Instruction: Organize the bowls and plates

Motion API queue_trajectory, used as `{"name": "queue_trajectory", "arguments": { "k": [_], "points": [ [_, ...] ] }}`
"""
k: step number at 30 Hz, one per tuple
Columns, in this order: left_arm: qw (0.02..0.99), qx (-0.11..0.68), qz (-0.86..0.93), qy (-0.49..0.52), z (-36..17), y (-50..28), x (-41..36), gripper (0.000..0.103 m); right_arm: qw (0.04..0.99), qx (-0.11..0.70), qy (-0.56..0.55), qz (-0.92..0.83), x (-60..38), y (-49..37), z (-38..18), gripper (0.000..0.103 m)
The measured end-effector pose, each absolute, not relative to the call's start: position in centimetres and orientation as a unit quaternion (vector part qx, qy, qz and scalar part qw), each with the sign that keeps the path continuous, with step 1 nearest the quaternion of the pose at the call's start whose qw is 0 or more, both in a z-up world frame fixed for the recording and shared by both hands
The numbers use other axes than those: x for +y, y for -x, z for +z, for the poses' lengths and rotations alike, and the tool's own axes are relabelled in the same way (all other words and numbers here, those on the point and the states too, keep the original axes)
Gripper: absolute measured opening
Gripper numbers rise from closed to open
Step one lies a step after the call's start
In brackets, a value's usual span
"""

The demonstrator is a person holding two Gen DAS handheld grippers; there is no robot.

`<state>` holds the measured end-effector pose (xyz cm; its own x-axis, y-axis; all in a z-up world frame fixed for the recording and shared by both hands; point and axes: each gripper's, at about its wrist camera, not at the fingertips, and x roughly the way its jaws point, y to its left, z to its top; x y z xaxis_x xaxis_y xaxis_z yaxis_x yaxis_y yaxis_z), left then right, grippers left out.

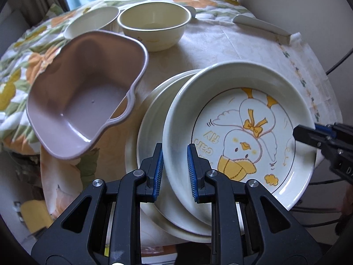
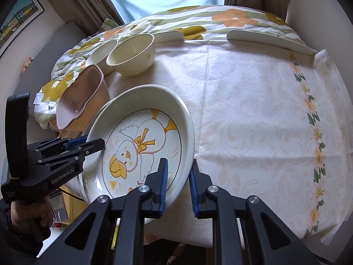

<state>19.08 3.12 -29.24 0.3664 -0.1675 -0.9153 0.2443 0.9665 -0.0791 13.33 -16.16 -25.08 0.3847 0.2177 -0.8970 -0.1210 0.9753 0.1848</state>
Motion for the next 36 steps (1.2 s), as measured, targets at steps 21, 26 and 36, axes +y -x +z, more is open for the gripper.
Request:
{"name": "queue_trajectory", "arguments": {
  "k": [21, 26, 36],
  "points": [
    [0.844, 0.501, -0.064, -0.182, -28.4, -17.0, 1.4, 0.018, 0.823, 0.554, 0.012, 0.124, -14.7, -14.3, -26.1, 0.017],
    [0.846, 0.499, -0.06, -0.18, -28.2, -16.9, 1.6, 0.018, 0.824, 0.553, 0.022, 0.124, -14.5, -14.1, -26.4, 0.017],
    [0.843, 0.507, -0.061, -0.169, -28.0, -17.1, 1.9, 0.018, 0.823, 0.553, 0.023, 0.128, -14.5, -14.0, -26.4, 0.017]
  ]
}}
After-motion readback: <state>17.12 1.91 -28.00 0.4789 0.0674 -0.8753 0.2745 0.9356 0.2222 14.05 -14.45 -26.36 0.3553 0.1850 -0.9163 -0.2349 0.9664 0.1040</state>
